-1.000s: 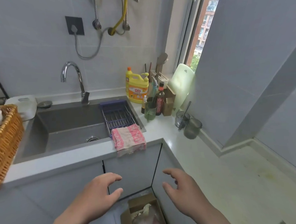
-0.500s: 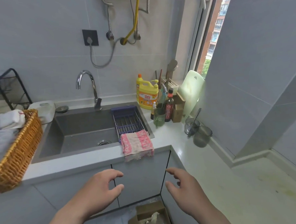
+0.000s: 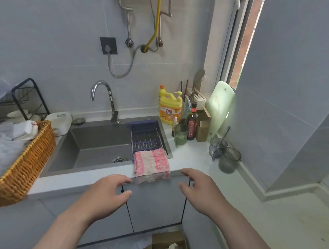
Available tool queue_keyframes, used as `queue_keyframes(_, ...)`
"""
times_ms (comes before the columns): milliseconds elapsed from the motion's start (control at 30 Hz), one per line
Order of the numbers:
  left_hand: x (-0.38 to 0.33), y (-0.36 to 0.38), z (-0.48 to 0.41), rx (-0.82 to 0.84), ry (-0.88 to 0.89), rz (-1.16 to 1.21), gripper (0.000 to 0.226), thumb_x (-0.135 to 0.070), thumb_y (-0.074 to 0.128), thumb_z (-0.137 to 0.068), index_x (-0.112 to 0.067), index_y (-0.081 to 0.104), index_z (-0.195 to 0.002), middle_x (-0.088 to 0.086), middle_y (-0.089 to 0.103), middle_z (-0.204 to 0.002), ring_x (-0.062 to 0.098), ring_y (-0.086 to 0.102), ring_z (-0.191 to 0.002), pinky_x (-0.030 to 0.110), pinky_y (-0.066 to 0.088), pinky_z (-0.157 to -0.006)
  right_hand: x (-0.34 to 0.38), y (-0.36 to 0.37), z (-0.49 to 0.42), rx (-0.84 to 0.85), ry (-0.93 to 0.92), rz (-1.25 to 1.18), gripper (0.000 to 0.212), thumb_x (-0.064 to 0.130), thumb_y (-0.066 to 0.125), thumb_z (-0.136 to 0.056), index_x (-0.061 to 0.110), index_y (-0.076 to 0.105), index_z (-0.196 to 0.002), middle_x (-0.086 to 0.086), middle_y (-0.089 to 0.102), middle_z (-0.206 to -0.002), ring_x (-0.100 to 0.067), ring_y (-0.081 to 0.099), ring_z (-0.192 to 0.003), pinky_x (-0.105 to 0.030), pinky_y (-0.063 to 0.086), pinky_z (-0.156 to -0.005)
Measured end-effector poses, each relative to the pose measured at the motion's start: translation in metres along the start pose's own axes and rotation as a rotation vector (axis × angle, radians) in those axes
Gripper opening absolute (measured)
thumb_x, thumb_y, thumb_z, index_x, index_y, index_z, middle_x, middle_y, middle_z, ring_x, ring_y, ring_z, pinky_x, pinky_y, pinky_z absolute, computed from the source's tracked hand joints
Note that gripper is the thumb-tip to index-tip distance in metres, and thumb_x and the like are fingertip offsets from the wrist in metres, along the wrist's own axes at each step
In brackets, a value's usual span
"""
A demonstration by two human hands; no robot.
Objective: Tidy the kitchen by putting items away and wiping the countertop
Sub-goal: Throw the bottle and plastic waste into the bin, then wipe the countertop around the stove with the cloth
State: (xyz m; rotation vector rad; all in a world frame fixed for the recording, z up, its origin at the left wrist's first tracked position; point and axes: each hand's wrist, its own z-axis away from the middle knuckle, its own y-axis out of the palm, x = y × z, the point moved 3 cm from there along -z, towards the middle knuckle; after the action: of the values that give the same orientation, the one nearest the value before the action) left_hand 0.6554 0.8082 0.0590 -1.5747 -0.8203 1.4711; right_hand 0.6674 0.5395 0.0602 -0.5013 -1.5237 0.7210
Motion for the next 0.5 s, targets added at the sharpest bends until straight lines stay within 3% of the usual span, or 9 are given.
queue_keyframes(133,-0.003,0.007,-0.006,0.001,-0.027,-0.019,0.035,-0.036,0.061,-0.089,-0.031,0.061,-0.124,-0.021,0.055,-0.126,0.0,0.047,-0.124,0.015,0.032,-0.102,-0.011,0.0,-0.011,0.02,0.001,0.015,0.04,0.026,0.057,-0.093,0.029,0.058,-0.132,0.018,0.052,-0.12,-0.005,0.051,-0.116,-0.019,0.039,-0.098)
queue_keyframes(300,0.005,0.017,-0.019,0.014,-0.067,0.018,0.035,-0.035,0.062,-0.09,-0.029,0.061,-0.124,-0.018,0.057,-0.128,0.0,0.048,-0.121,0.013,0.031,-0.099,-0.021,0.009,-0.027,0.065,0.009,0.006,0.037,0.024,0.057,-0.094,0.029,0.058,-0.131,0.02,0.051,-0.115,0.0,0.047,-0.107,-0.018,0.038,-0.095)
queue_keyframes(500,0.023,0.032,-0.053,0.07,-0.107,0.068,0.034,-0.035,0.061,-0.09,-0.03,0.061,-0.124,-0.018,0.057,-0.128,0.002,0.049,-0.121,0.018,0.035,-0.102,-0.038,0.017,-0.057,0.082,0.093,0.032,0.042,0.028,0.058,-0.093,0.026,0.057,-0.134,0.012,0.057,-0.131,-0.007,0.052,-0.121,-0.025,0.043,-0.103)
